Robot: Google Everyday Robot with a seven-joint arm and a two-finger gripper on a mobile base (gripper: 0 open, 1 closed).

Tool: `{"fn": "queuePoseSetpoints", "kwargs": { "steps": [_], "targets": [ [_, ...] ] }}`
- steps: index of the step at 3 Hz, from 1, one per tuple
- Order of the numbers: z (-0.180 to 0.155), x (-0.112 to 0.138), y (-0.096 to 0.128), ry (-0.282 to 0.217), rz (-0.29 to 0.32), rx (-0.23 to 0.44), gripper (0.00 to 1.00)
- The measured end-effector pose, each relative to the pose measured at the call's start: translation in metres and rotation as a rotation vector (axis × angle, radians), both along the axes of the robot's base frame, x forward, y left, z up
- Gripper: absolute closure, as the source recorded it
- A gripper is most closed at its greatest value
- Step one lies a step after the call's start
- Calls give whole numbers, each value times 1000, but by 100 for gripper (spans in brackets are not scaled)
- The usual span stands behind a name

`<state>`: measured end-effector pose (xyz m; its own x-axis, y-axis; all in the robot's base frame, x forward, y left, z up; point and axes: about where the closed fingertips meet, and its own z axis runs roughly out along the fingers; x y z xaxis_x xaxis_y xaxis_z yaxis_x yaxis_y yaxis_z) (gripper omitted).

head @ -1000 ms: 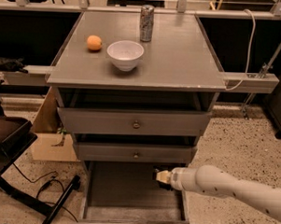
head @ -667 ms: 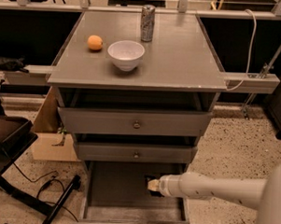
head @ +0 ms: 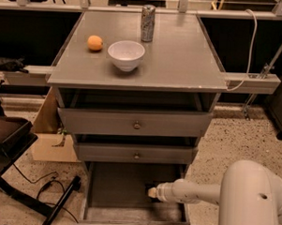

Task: Place rxbar chocolate into bottom drawer

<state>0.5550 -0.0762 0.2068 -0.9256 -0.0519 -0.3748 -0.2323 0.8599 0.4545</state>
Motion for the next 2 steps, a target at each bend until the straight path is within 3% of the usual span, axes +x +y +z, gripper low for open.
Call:
{"fn": "queuePoseSetpoints", "kwargs": {
  "steps": [1,2],
  "targets": [
    [-33,10,-15,44,-59,14,100],
    [-38,16,-18,44,-73,17,85]
  ]
}}
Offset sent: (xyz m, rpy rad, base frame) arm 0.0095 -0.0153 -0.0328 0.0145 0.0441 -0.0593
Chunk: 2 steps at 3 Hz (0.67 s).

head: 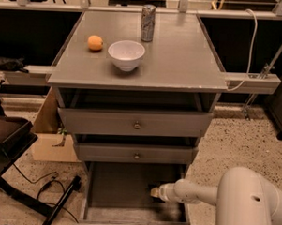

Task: Place rxbar chocolate into bottom drawer

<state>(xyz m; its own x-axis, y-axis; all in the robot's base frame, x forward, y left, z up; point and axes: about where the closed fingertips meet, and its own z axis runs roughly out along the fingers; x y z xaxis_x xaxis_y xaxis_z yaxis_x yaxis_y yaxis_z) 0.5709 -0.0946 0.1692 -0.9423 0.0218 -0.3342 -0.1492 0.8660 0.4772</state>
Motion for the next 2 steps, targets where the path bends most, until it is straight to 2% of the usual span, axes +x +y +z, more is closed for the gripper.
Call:
{"fn": "queuePoseSetpoints", "kwargs": {
  "steps": [2],
  "targets": [
    [0,0,0,0,0,0,39]
  ]
}}
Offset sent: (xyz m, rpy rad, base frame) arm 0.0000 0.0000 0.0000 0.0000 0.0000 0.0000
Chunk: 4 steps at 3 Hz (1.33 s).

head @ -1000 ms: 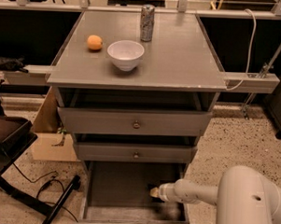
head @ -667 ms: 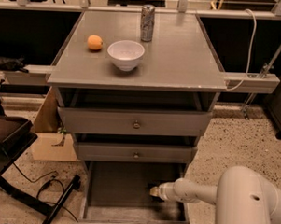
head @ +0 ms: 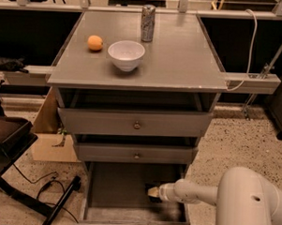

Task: Place rxbar chocolate into bottom drawer

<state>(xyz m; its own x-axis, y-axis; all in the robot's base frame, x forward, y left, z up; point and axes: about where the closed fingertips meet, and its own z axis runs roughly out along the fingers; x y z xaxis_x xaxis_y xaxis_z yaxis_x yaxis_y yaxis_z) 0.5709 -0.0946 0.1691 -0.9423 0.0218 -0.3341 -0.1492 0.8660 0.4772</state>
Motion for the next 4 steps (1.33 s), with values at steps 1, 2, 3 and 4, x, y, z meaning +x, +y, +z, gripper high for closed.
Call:
{"fn": "queuePoseSetpoints", "kwargs": {
  "steps": [1,2,3,4],
  "targets": [
    [0,0,0,0,0,0,15],
    [0,0,0,0,0,0,0],
    [0,-1,1,-1,0,2,0],
    [5,-2,0,-18,0,32,0]
  ]
}}
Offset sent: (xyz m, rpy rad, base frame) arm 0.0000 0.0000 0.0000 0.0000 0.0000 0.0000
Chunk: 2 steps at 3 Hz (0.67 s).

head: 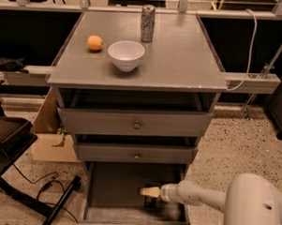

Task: Place rxbar chocolate into bottom drawer

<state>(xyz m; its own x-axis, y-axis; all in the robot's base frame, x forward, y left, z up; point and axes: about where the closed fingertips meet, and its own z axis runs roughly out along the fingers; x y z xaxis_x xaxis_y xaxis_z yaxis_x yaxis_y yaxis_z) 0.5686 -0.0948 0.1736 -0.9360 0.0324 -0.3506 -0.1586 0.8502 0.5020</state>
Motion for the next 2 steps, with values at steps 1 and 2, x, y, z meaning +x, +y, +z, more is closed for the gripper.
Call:
{"fn": "queuePoseSetpoints", "kwargs": {
  "steps": [1,2],
  "targets": [
    [28,3,-16,-75,2,-13,0],
    [84,-9,-26,-137,55,-77,0]
  ]
}}
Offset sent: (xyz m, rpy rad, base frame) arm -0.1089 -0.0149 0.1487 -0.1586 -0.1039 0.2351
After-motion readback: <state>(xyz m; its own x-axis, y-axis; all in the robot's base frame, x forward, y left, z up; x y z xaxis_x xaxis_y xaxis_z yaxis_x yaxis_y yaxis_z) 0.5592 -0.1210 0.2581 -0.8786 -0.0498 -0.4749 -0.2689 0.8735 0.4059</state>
